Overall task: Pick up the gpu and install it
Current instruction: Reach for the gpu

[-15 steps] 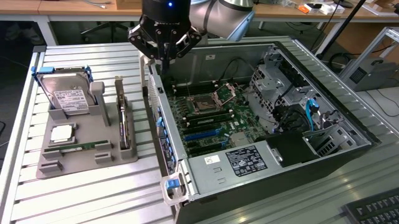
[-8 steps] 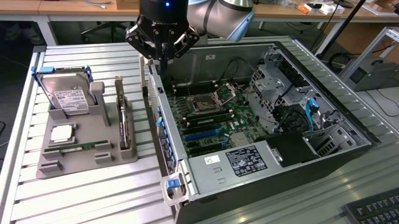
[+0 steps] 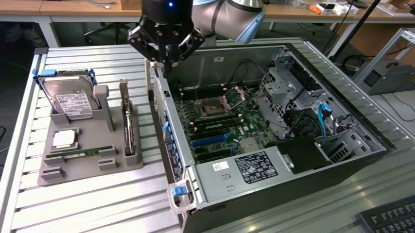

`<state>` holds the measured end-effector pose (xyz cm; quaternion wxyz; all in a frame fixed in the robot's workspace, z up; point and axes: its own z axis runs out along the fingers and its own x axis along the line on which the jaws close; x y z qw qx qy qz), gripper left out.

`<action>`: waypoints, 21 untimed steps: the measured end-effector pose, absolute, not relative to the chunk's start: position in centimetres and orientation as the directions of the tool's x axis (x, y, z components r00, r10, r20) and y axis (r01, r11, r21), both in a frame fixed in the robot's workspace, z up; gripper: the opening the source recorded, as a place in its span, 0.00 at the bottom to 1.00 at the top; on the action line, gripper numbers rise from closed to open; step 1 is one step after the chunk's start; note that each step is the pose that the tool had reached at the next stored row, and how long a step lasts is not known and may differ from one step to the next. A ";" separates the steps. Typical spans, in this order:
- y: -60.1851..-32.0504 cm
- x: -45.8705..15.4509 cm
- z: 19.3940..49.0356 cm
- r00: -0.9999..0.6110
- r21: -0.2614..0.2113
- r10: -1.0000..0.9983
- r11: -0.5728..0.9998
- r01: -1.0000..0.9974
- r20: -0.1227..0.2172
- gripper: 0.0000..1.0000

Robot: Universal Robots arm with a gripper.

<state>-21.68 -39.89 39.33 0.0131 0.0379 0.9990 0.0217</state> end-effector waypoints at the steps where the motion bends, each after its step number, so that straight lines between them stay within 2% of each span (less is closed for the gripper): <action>1: -39.9 -21.7 39.3 -0.997 0.044 0.076 0.996 0.075 -0.024 0.11; 21: -39.9 -22.8 39.3 -0.997 0.044 0.076 0.996 0.075 -0.024 0.11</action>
